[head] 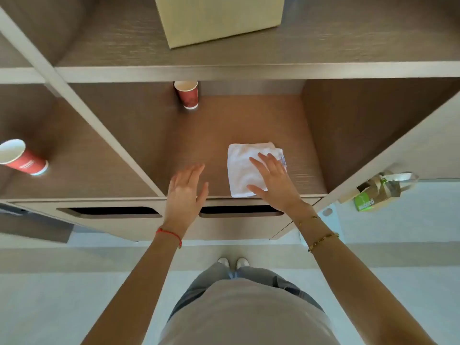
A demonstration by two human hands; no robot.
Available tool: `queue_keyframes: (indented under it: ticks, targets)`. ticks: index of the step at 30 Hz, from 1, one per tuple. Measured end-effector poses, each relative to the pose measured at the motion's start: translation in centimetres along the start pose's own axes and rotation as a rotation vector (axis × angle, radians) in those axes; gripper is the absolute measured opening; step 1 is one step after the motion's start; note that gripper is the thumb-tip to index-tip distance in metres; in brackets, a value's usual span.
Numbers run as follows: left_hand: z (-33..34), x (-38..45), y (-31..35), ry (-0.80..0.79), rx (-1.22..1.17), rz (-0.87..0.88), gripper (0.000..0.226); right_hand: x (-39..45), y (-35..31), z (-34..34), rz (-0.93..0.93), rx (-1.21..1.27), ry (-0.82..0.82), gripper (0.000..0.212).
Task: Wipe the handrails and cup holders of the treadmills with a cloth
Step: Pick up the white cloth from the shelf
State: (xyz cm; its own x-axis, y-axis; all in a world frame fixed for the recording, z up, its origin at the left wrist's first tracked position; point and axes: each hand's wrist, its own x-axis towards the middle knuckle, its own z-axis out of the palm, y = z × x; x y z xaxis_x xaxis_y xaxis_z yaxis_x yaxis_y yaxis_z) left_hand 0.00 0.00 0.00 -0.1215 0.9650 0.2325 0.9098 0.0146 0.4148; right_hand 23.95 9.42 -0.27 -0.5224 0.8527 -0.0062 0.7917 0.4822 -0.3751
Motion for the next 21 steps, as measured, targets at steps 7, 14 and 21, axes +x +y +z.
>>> queue_keyframes:
  ticks: [7,14,21]
  targets:
    - [2.2,1.0,-1.9,-0.171,-0.007,-0.04,0.045,1.4,-0.9,4.1,0.139,0.0,0.021,0.083]
    - [3.2,0.7,-1.9,-0.226,-0.027,-0.072,0.045,0.3,-1.9,4.8,0.148,-0.036,0.15,0.057]
    - [2.0,0.3,-1.3,-0.233,-0.076,-0.038,0.041,-0.9,-2.8,4.0,0.16,-0.033,0.221,0.021]
